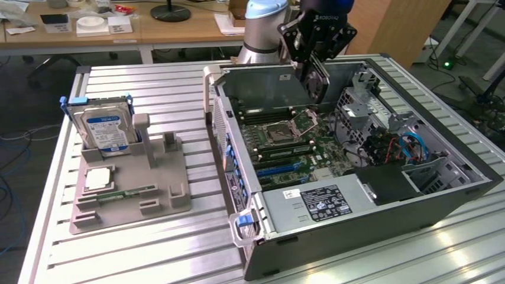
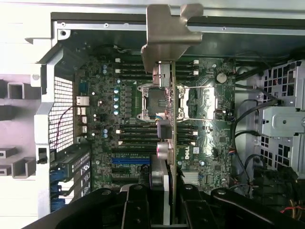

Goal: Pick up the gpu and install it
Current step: 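Pick up the gpu and move the gpu toward the slot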

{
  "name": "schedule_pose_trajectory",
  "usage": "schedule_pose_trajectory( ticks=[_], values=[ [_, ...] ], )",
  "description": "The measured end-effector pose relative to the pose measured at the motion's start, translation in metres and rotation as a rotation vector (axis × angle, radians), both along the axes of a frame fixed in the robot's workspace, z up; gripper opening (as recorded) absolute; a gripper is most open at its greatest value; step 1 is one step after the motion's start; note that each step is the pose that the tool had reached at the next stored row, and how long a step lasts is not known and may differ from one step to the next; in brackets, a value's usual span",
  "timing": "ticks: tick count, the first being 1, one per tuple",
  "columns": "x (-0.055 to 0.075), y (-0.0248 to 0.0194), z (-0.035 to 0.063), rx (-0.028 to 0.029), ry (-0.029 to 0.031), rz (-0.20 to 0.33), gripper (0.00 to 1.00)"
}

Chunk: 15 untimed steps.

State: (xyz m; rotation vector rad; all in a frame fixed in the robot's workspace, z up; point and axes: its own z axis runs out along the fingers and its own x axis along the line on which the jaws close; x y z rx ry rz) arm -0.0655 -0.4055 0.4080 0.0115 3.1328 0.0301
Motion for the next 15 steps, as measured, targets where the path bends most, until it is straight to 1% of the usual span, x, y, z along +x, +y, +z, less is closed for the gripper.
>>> schedule_pose_trajectory(
  ticks=[15],
  values=[
    [0.024, 0.0, -0.0001, 0.0, 0.0, 0.0, 0.28]
  ],
)
